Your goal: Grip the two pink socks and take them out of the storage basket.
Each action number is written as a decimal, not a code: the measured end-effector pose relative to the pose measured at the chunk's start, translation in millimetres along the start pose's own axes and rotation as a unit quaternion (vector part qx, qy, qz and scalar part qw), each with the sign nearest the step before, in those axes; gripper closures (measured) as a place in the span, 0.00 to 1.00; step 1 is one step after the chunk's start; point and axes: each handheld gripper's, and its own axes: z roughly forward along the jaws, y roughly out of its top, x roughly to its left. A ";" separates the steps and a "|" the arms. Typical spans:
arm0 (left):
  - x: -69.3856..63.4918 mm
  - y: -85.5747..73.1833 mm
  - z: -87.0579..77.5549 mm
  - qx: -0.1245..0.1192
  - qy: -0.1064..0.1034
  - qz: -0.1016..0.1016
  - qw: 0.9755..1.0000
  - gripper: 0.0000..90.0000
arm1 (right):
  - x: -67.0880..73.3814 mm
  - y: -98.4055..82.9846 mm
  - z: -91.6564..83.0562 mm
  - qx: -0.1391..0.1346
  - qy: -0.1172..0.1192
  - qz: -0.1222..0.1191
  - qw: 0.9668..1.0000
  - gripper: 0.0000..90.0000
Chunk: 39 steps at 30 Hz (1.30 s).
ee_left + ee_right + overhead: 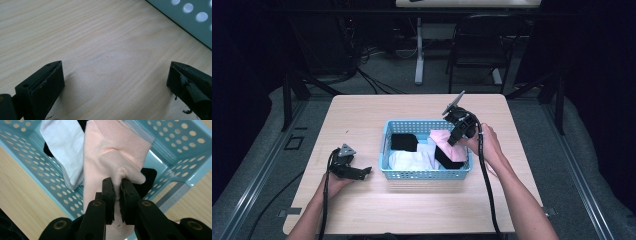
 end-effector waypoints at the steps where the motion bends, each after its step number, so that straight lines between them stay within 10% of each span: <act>1: 0.0 0.0 0.0 0.000 0.000 0.000 1.000 0.01 | 0.8 0.1 -3.0 -0.008 -0.002 0.002 1.000 0.92; 19: 0.0 0.0 0.0 0.000 0.000 0.000 1.000 0.01 | 0.1 -5.0 -56.0 -0.040 -0.005 -0.002 0.999 0.92; 39: -0.9 -0.1 0.4 -0.002 0.005 -0.002 1.000 0.01 | -62.7 -61.4 -103.1 -0.053 -0.047 0.072 0.995 0.92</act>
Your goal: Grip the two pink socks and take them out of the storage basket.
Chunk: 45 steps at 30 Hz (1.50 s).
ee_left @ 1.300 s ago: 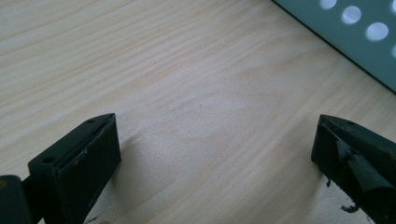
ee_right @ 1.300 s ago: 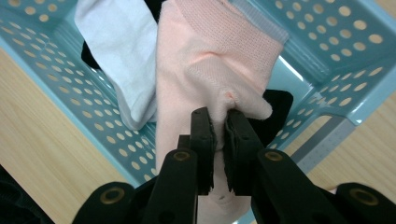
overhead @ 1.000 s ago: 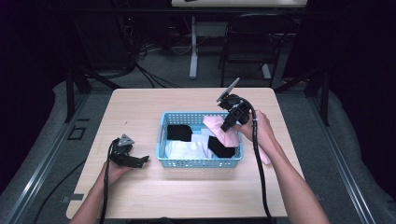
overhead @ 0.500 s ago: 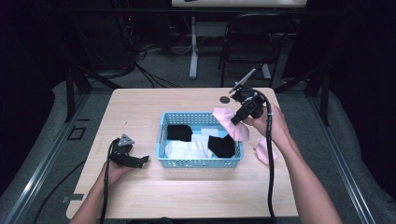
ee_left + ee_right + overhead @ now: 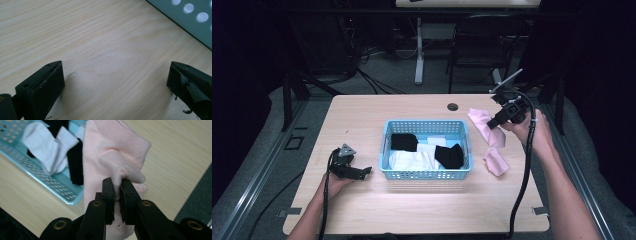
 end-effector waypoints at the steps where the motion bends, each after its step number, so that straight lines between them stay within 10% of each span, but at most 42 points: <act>1: -0.1 -0.1 -0.1 0.000 0.001 0.000 1.000 0.01 | -2.4 -1.4 1.4 0.000 -0.001 0.006 1.000 0.92; 8: 0.2 0.1 -0.2 0.001 -0.002 0.000 1.000 0.01 | -29.6 -19.6 30.9 0.031 0.002 0.041 0.999 0.92; 24: 0.2 0.2 -0.4 0.002 -0.002 0.000 1.000 0.01 | -37.0 -29.9 101.5 0.074 0.001 0.066 0.995 0.92; 45: -0.3 0.0 0.0 0.000 0.002 -0.001 1.000 0.01 | -46.7 -19.9 142.0 0.107 -0.017 0.085 0.990 0.91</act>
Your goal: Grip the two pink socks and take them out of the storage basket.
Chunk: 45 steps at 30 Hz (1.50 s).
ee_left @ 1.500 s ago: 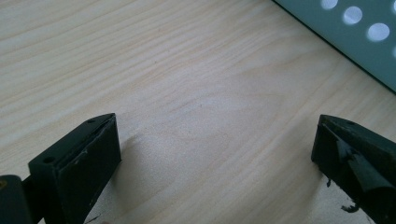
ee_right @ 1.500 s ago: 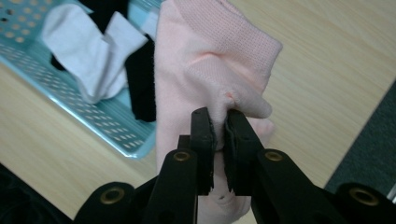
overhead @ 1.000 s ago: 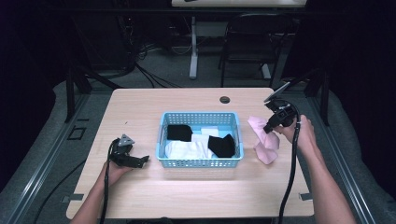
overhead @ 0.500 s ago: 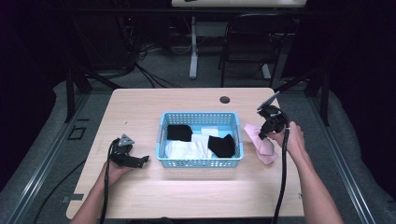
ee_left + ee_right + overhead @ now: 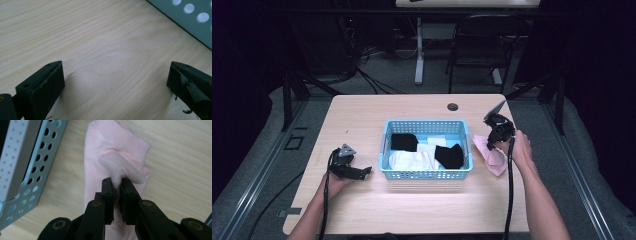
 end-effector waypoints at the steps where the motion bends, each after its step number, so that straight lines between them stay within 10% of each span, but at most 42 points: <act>1: 0.1 0.0 0.0 0.000 0.000 0.000 1.000 0.01 | -2.0 0.6 1.9 0.000 0.006 0.002 1.000 0.91; 8: 1.0 0.7 0.2 0.003 -0.005 0.000 1.000 0.01 | -11.5 4.6 12.9 -0.007 0.011 0.022 1.000 0.85; 12: 0.9 0.7 0.1 0.003 -0.005 0.000 1.000 0.01 | -13.9 1.9 11.6 -0.025 0.015 0.028 0.999 0.63; 27: 0.7 0.6 -0.2 0.004 -0.005 0.000 1.000 0.01 | -3.4 -48.7 -56.0 -0.101 0.018 -0.018 0.995 0.02; 45: 0.7 0.4 -0.4 0.004 -0.004 -0.001 1.000 0.01 | -1.1 -140.9 -53.3 -0.158 0.016 -0.017 0.987 0.00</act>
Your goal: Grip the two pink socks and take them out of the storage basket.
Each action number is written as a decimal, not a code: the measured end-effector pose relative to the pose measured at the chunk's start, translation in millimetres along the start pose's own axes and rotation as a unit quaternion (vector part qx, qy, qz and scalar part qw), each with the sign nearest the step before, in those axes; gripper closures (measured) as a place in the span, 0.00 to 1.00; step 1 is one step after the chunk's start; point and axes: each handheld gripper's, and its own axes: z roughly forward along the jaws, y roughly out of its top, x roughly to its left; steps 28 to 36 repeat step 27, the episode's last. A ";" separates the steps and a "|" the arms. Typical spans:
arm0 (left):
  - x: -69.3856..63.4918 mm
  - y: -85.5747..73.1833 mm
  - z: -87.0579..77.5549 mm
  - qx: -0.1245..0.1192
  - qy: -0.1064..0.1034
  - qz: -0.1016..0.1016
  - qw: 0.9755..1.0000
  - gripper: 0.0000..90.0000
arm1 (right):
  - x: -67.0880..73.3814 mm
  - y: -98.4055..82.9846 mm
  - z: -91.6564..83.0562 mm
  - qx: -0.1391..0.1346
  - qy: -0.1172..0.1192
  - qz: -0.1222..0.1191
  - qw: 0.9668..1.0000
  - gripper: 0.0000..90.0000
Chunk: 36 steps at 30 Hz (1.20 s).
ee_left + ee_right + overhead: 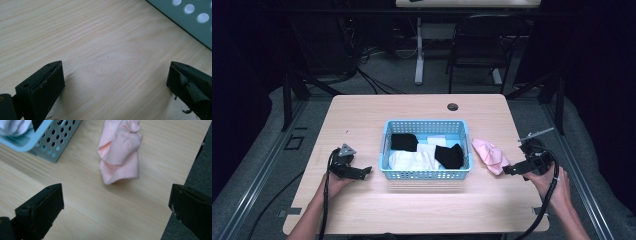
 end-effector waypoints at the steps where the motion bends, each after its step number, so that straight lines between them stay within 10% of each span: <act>1: 0.0 0.0 0.0 0.000 0.000 0.000 1.000 0.01 | 0.0 0.0 0.0 0.000 0.000 0.000 1.000 0.00; 13: -0.3 -0.6 -0.3 -0.002 0.001 0.000 1.000 0.01 | -6.8 -48.6 33.0 0.050 0.000 0.022 0.998 0.00; 25: -0.4 -0.6 -0.2 -0.002 0.001 0.000 1.000 0.01 | -16.7 -56.3 52.5 0.117 -0.016 0.016 0.993 0.00; 36: -0.4 -0.6 -0.2 -0.002 0.002 0.000 1.000 0.01 | -16.3 -56.8 54.4 0.118 -0.016 0.019 0.993 0.00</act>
